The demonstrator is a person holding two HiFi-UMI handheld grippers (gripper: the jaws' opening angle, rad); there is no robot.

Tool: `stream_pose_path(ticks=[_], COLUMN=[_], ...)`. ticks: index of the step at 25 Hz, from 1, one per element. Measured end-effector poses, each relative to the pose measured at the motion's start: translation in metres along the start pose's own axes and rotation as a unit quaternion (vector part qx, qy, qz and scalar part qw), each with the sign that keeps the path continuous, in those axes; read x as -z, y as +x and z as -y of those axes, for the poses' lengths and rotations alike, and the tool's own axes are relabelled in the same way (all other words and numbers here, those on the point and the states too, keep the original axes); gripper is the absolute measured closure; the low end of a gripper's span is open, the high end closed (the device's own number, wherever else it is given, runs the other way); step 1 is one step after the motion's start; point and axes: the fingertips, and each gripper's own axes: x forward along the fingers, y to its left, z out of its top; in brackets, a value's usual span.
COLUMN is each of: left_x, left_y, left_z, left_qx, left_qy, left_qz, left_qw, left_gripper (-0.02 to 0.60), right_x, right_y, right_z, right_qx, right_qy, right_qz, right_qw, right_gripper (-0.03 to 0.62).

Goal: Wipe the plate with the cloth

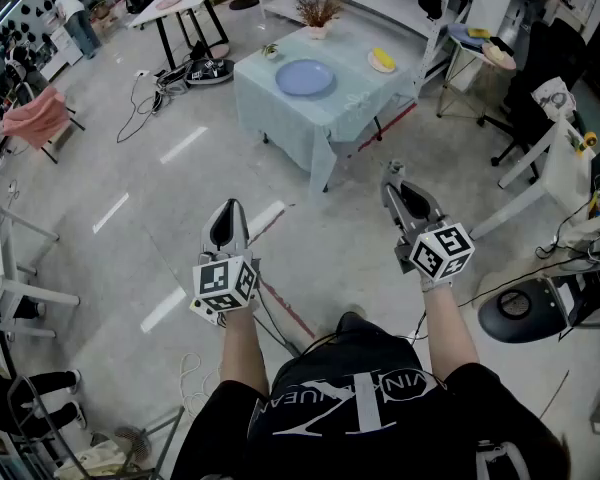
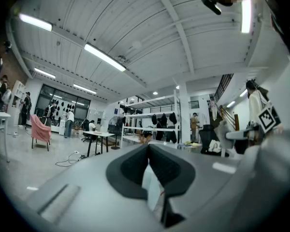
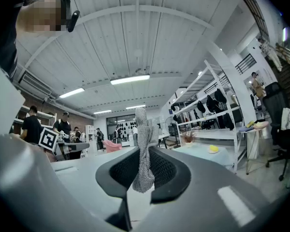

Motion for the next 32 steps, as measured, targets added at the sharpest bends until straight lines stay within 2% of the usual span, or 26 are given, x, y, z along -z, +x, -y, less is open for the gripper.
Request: stream_pose_path(ticks=[6,13,20,27,32], left_x=[-0.001,0.006,0.018,0.033,0.034], left_y=[-0.002,-0.01,0.001,0.052,0.115], left_z=[-0.004,-0.011,-0.016,-0.034,-0.044], left_qx=[-0.003,-0.006,-0.006,-0.02,-0.033], left_qy=[0.002,0.0,-0.004,-0.004,-0.01], left_qz=[0.002,-0.005,-0.013,-0.024,-0.033], left_qw=[1.0,1.0,0.9999,0.9995,0.9989], left_gripper=[0.581,0.581,0.581,0.581,0.581], right_x=[-0.004,0.007,0.017,0.028,0.027], right_y=[0.005,0.008,0.021,0.068,0.121], right_z=[0.002,-0.008,0.002,0.04,0.085], right_qx=[0.004,-0.004,-0.003,-0.012,-0.023], right_qy=[-0.004,-0.008,-0.004,0.004,0.011], right_qz=[0.007,-0.003,-0.005,-0.01,-0.021], right_qw=[1.0,1.0,1.0,1.0,0.999], right_gripper=[0.542,0.542,0.542,0.54,0.539])
